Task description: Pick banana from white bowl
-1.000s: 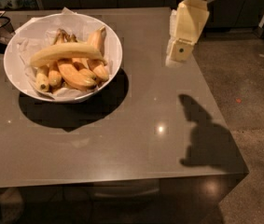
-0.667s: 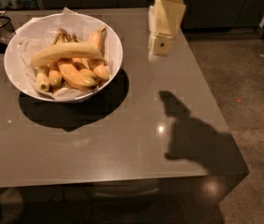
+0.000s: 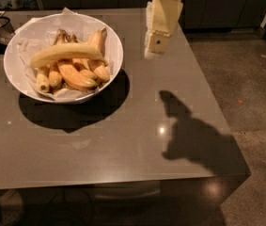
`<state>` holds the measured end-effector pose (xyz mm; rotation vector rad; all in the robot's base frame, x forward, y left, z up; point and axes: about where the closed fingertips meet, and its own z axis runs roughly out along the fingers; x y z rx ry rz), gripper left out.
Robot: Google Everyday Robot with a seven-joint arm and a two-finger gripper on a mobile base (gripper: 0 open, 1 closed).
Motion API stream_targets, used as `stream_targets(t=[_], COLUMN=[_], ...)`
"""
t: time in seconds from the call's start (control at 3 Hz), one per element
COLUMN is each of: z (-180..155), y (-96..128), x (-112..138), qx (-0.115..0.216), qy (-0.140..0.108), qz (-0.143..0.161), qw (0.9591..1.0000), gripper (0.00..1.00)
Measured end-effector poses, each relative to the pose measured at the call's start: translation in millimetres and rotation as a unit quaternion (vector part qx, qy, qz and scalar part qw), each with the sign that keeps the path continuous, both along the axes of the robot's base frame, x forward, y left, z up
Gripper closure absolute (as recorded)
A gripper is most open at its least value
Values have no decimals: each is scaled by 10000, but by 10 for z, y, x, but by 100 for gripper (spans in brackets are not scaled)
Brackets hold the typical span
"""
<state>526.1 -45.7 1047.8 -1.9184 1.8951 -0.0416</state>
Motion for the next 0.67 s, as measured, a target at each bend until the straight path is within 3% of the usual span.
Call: stream_targets(t=[0.33, 0.67], z=[-37, -93], y=[249, 713], x=[131, 358], qx=[-47, -158], qy=[41, -13], qz=[139, 519], qw=[9999, 9985], gripper=[0, 0])
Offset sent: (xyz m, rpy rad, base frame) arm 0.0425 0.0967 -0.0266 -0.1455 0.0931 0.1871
